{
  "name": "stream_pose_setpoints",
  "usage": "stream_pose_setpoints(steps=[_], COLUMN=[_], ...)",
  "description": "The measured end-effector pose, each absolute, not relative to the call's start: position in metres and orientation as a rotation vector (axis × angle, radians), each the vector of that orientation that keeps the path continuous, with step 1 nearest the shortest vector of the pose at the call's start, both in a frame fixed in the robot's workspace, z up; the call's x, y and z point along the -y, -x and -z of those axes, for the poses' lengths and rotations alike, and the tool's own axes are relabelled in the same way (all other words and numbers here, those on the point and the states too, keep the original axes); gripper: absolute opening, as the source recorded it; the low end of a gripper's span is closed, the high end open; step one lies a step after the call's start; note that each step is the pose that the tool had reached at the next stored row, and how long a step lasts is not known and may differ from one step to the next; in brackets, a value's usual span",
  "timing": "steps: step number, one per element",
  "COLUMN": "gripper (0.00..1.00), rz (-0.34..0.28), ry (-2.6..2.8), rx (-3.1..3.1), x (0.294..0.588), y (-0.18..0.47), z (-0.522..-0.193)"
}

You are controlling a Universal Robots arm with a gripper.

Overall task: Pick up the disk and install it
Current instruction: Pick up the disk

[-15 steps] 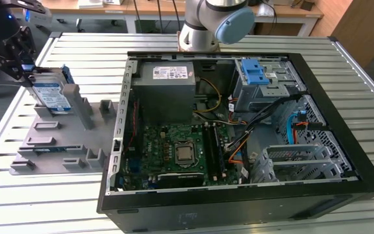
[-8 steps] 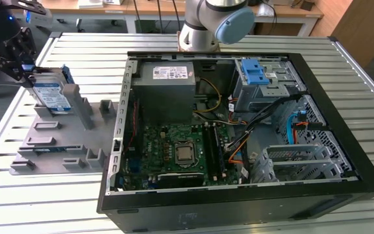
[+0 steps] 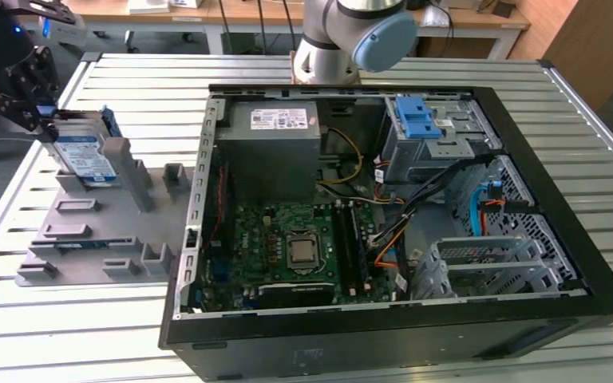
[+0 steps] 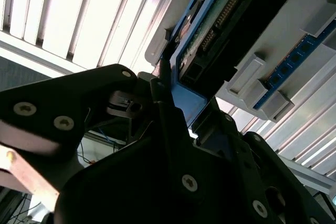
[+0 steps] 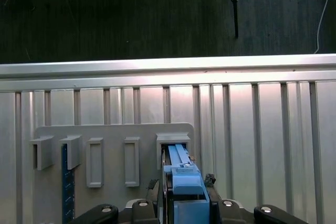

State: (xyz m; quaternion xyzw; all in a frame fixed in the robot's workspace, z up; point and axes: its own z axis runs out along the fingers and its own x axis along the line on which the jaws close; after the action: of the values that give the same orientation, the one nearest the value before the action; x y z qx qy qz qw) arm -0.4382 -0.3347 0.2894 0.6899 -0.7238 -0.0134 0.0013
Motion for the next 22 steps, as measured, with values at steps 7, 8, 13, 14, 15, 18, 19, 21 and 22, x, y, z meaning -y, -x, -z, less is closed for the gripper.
stream_pose_setpoints(steps=[7, 8, 13, 14, 15, 18, 19, 21, 22], gripper=[0.38, 0.36, 0.36, 0.36, 0.36, 0.36, 0.36, 0.36, 0.36], rz=[0.042, 0.042, 0.042, 0.042, 0.042, 0.042, 0.042, 0.042, 0.042], ry=[-2.166, -2.166, -2.166, -2.166, -2.166, -2.170, -2.175, -2.180, -2.180], rx=[2.272, 2.272, 2.272, 2.272, 2.272, 2.268, 2.263, 2.258, 2.258], x=[0.3347, 0.3347, 0.3346, 0.3346, 0.3346, 0.3347, 0.3346, 0.3346, 0.3346], y=[0.4382, 0.4382, 0.4382, 0.4382, 0.4382, 0.4382, 0.4382, 0.4382, 0.4382], z=[-0.2894, -0.2894, -0.2894, -0.2894, -0.2894, -0.2894, -0.2893, -0.2894, -0.2894])
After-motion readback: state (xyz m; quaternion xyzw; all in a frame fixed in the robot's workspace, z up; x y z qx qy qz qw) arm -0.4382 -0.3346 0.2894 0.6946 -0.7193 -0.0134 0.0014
